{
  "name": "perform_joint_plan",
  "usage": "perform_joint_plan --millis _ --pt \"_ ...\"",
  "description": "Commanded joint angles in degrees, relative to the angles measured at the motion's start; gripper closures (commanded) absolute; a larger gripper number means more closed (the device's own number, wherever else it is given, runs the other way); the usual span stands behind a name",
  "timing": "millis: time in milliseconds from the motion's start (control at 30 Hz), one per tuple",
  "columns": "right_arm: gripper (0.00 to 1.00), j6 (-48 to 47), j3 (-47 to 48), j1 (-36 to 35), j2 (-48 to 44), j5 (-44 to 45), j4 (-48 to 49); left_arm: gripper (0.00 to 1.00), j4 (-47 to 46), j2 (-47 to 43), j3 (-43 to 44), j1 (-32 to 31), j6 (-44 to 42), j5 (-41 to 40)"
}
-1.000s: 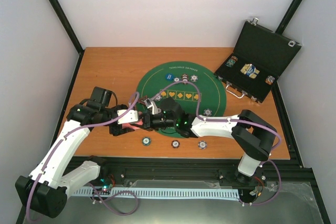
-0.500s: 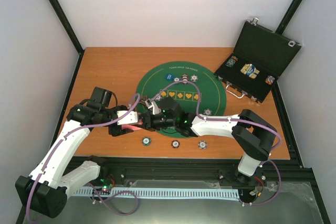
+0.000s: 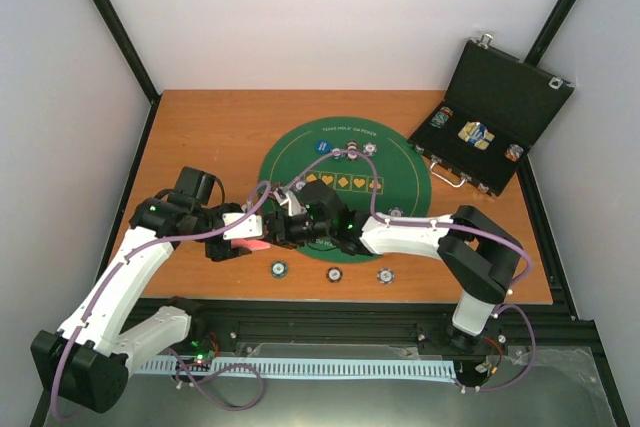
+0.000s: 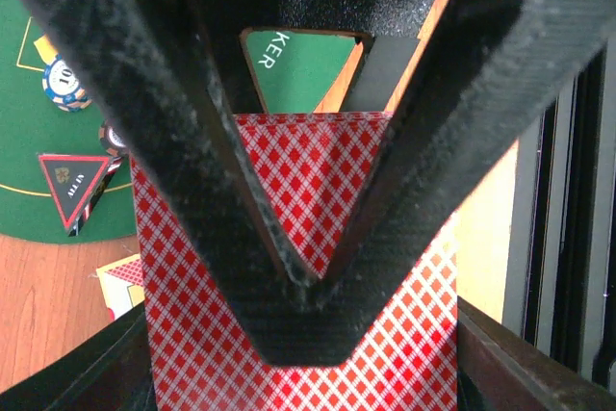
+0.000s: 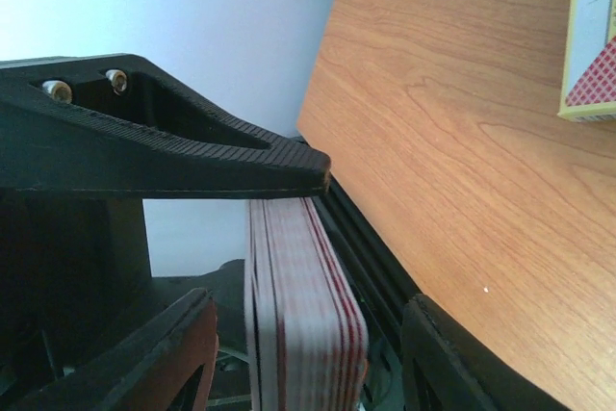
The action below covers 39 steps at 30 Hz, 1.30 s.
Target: Distribute texas hold em gaming equipment
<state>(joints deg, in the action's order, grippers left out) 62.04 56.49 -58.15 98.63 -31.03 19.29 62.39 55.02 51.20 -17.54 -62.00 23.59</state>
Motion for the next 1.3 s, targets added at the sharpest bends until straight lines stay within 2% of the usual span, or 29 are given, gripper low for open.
perform_joint_plan --millis 0,100,167,233,1033,1267 --pt "0.46 -0.82 2.38 -0.2 1.97 -2.25 0.69 0.99 -0.21 0.47 0.52 -0.39 -1.63 0.56" --pt "0.48 -0.53 2.46 -0.21 2.59 -2.49 1.23 0.99 -0.34 0.18 0.42 -0.39 -1.56 0.57" --pt "0.53 -0.25 2.11 -0.13 2.79 -2.5 1.22 0.99 -0.27 -0.04 0.44 -0.39 -1.47 0.48" --pt "0.55 0.1 1.31 0.09 2.76 -2.51 1.75 0.99 -0.17 -0.31 0.55 -0.39 -1.46 0.39" --pt "0.55 -6.79 -3.27 3.22 -4.01 -0.58 -11.01 0.99 -0.16 0.49 2.54 -0.39 -0.96 -0.33" --pt "0.49 -5.1 -0.85 1.75 -3.52 -2.5 -6.25 0.99 -0.38 1.2 2.42 -0.4 -0.7 0.17"
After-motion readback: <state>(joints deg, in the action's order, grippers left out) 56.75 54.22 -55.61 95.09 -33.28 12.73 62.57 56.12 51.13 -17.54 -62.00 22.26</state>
